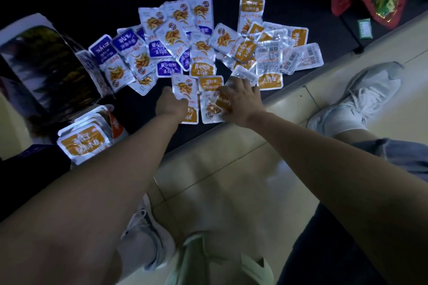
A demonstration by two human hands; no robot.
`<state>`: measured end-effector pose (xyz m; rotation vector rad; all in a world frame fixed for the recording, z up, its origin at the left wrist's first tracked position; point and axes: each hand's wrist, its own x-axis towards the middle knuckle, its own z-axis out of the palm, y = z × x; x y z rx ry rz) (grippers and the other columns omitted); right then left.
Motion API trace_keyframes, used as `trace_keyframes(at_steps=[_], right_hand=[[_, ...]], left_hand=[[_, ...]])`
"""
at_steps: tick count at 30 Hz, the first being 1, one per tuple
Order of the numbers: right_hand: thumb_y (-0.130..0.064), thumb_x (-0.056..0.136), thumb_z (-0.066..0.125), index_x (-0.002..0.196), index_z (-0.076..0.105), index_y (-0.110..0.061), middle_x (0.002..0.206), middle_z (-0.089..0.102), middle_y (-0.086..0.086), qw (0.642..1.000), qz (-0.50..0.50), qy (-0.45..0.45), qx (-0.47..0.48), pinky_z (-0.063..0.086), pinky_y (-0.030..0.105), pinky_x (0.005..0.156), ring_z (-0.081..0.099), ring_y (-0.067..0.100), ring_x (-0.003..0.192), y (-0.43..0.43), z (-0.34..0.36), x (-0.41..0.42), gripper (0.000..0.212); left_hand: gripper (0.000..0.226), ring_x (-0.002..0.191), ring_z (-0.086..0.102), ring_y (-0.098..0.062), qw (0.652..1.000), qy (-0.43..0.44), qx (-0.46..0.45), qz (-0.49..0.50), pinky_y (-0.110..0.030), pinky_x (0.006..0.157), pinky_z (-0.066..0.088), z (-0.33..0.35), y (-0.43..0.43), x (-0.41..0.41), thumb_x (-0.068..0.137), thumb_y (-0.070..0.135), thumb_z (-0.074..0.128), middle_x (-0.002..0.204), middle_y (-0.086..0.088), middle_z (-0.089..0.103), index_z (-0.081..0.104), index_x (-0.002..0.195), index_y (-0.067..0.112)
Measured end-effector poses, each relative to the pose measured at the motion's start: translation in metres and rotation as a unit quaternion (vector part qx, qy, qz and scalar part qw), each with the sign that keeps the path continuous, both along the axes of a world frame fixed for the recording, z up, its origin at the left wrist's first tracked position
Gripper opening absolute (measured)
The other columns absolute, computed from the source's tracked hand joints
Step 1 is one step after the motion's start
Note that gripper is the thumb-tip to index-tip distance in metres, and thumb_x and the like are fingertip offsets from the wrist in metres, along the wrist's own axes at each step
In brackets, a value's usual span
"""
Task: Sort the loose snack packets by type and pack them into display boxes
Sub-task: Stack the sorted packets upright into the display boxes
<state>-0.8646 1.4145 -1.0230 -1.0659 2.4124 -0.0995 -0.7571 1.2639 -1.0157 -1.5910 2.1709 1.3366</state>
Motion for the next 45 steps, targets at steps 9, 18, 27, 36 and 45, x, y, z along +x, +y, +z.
trace_keyframes(at_steps=[9, 18, 27, 36, 45], right_hand=[[-0.063, 0.081, 0.059, 0.142, 0.033, -0.011, 0.145, 0.03, 0.014, 0.995, -0.033, 0.065, 0.061, 0.028, 0.046, 0.109, 0.026, 0.033, 0.136, -0.017, 0.0, 0.001, 0.085], [-0.07, 0.066, 0.069, 0.148, 0.014, -0.006, 0.148, 0.02, 0.014, 0.991, -0.076, 0.066, 0.087, 0.032, 0.042, 0.107, 0.025, 0.031, 0.134, -0.028, -0.005, 0.015, 0.118], [-0.033, 0.066, 0.084, 0.146, 0.025, -0.012, 0.15, 0.026, 0.011, 0.999, -0.015, -0.023, -0.026, 0.03, 0.042, 0.11, 0.027, 0.033, 0.135, -0.026, -0.009, 0.004, 0.102], [-0.059, 0.07, 0.072, 0.131, 0.038, -0.006, 0.133, 0.034, 0.013, 0.993, -0.095, 0.06, 0.027, 0.031, 0.038, 0.104, 0.032, 0.03, 0.125, -0.026, -0.008, 0.016, 0.087], [-0.024, 0.09, 0.059, 0.109, 0.053, -0.015, 0.101, 0.057, 0.004, 0.968, -0.212, -0.08, -0.111, 0.033, 0.036, 0.094, 0.047, 0.028, 0.112, -0.039, -0.001, 0.005, 0.022]], left_hand=[[0.031, 0.11, 0.057, -0.031, 0.999, 0.004, 0.022, 0.037, -0.036, 0.089, 0.047, -0.001, -0.002, 0.008, 0.094, 0.009, 0.046, 0.124, -0.013, 0.057, 0.048, 0.125, 0.005], [0.03, 0.11, 0.057, -0.03, 0.998, 0.004, 0.05, 0.048, -0.034, 0.082, 0.045, -0.001, -0.002, 0.008, 0.095, 0.006, 0.042, 0.123, -0.012, 0.056, 0.047, 0.125, 0.005], [0.029, 0.107, 0.058, -0.029, 0.995, 0.016, 0.077, 0.059, -0.036, 0.085, 0.048, -0.003, -0.01, 0.012, 0.095, 0.006, 0.04, 0.121, -0.011, 0.057, 0.048, 0.123, 0.006], [0.029, 0.103, 0.06, -0.028, 0.988, 0.014, 0.141, 0.063, -0.035, 0.081, 0.05, -0.004, 0.002, 0.011, 0.095, 0.007, 0.041, 0.114, -0.008, 0.059, 0.052, 0.122, 0.008], [0.021, 0.099, 0.062, -0.026, 0.991, 0.043, 0.124, 0.035, -0.036, 0.082, 0.052, -0.001, 0.003, 0.011, 0.095, 0.008, 0.042, 0.112, -0.01, 0.063, 0.057, 0.11, 0.009]])
